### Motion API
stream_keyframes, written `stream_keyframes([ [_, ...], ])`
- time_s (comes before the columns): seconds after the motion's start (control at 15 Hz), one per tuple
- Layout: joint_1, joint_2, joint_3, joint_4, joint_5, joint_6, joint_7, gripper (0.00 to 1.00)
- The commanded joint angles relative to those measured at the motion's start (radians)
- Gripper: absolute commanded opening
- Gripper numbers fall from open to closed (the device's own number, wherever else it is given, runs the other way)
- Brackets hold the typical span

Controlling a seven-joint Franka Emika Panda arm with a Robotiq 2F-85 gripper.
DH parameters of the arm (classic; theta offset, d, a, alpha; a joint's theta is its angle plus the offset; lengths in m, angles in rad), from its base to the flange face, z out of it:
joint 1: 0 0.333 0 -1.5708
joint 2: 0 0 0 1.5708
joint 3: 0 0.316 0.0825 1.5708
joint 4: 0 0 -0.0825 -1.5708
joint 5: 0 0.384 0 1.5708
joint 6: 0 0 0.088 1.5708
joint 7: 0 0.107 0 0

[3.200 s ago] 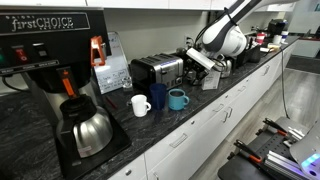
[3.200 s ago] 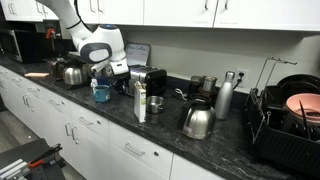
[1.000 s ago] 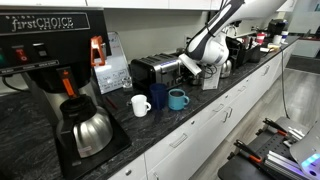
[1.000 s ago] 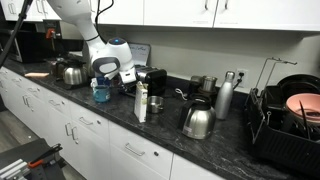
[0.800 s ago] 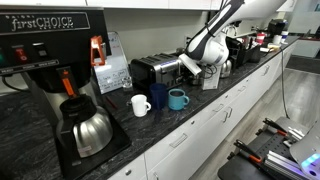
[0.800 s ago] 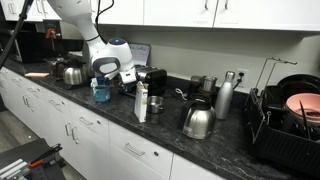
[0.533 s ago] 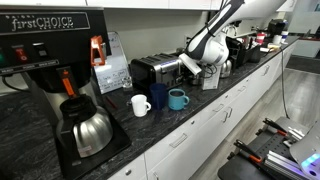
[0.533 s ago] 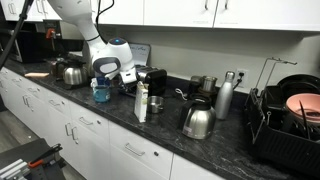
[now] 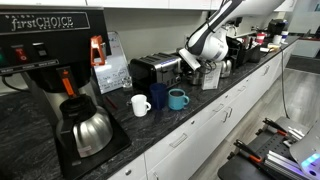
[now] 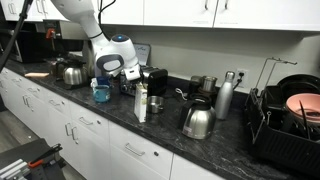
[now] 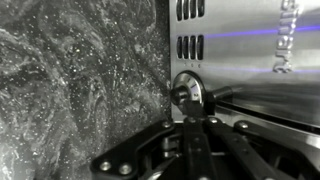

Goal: Push the right lever on the toaster upwards

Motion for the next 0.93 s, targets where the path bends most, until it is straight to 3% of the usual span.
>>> stream_keyframes([
  [0.0, -0.046, 0.002, 0.045, 0.040, 0.033, 0.033, -0.034, 0.00],
  [0.87, -0.159, -0.091, 0.156, 0.019, 0.031, 0.076, -0.057, 0.00],
])
